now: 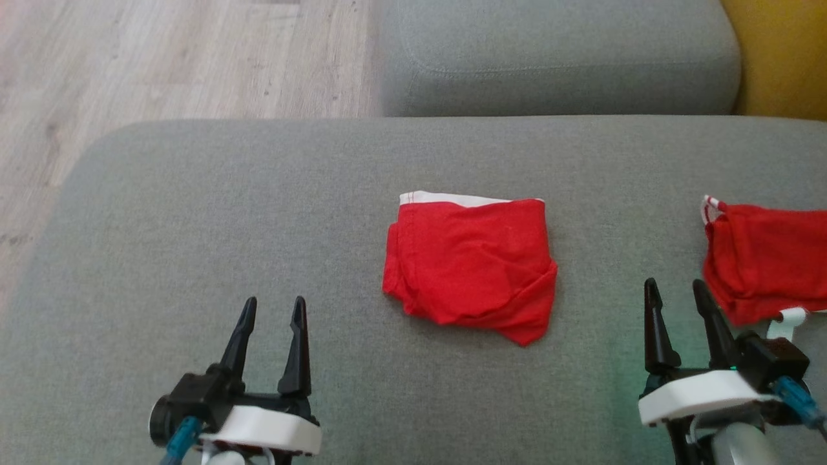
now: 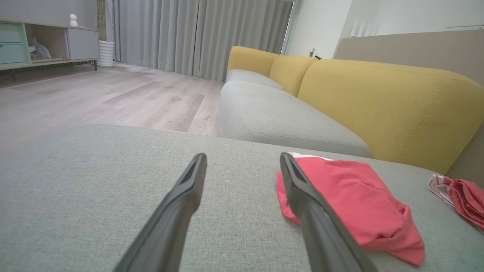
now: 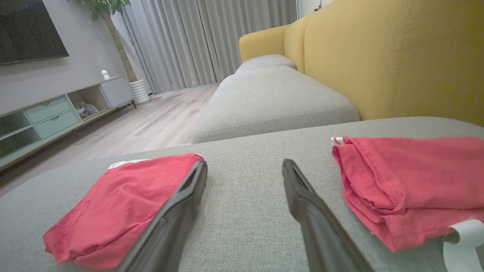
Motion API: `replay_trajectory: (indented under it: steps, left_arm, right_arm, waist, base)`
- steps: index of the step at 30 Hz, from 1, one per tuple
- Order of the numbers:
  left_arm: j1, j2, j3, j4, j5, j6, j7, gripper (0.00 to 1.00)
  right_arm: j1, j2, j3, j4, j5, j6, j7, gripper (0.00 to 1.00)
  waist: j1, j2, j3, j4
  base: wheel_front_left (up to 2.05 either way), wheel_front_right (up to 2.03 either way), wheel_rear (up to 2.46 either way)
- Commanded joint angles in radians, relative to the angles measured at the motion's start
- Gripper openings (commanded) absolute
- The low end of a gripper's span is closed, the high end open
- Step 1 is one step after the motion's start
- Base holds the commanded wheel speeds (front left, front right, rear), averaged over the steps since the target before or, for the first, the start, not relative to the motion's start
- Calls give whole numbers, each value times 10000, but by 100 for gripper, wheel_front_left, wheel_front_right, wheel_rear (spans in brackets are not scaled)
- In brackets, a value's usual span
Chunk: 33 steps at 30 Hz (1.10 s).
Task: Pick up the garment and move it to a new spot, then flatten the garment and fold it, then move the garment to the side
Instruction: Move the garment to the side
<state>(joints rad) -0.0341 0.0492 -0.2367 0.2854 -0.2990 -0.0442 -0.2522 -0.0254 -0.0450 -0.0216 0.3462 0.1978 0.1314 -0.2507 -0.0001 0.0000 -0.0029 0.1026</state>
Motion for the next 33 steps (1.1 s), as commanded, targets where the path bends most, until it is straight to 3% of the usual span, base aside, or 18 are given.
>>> replay_trajectory:
  steps: [1, 8, 15, 24, 25, 26, 27, 33]
  left_arm:
    - [-456, 11, 273, -286, 79, -13, -95, 100]
    - [-1089, 11, 120, -265, 85, -81, -95, 100]
    - [-1543, 11, -243, -111, -88, -101, -95, 100]
    - [-1766, 11, -393, 192, -222, -57, -95, 100]
    - [-1764, 11, -399, 215, -220, -59, -95, 100]
    - [-1758, 11, -397, 238, -217, -56, -95, 100]
    - [-1747, 11, -395, 261, -212, -48, -95, 100]
    - [-1705, 10, -305, 259, -175, -145, -95, 100]
  right_arm:
    - [-315, -53, 229, -357, -10, -7, -110, 100]
    - [-1578, -53, 648, 468, 73, -7, 151, 100]
    - [-3151, -53, 1648, 2373, 1201, -7, 1056, 100]
    - [-4219, -53, 2715, 4816, 1662, -7, 1650, 100]
    - [-4295, -53, 2872, 5004, 1726, -7, 1730, 83]
    - [-4377, -53, 3026, 5154, 1715, -7, 1738, 16]
    - [-4445, -53, 3141, 5275, 1664, -7, 1671, 0]
    - [-4807, -53, 3308, 5772, 844, -7, 754, 0]
  waist:
    - [1, 0, 102, 40]
    - [1, 0, 1029, 386]
    - [1, 0, 1742, 944]
    - [1, 0, 1917, 1436]
    - [1, 0, 1894, 1451]
    - [1, 0, 1861, 1453]
    - [1, 0, 1816, 1443]
    - [1, 0, 1396, 1181]
  base:
    - [0, 0, 0]
    - [0, 0, 0]
    - [0, 0, 0]
    - [0, 0, 0]
    - [0, 0, 0]
    - [0, 0, 0]
    - [0, 0, 0]
    - [0, 0, 0]
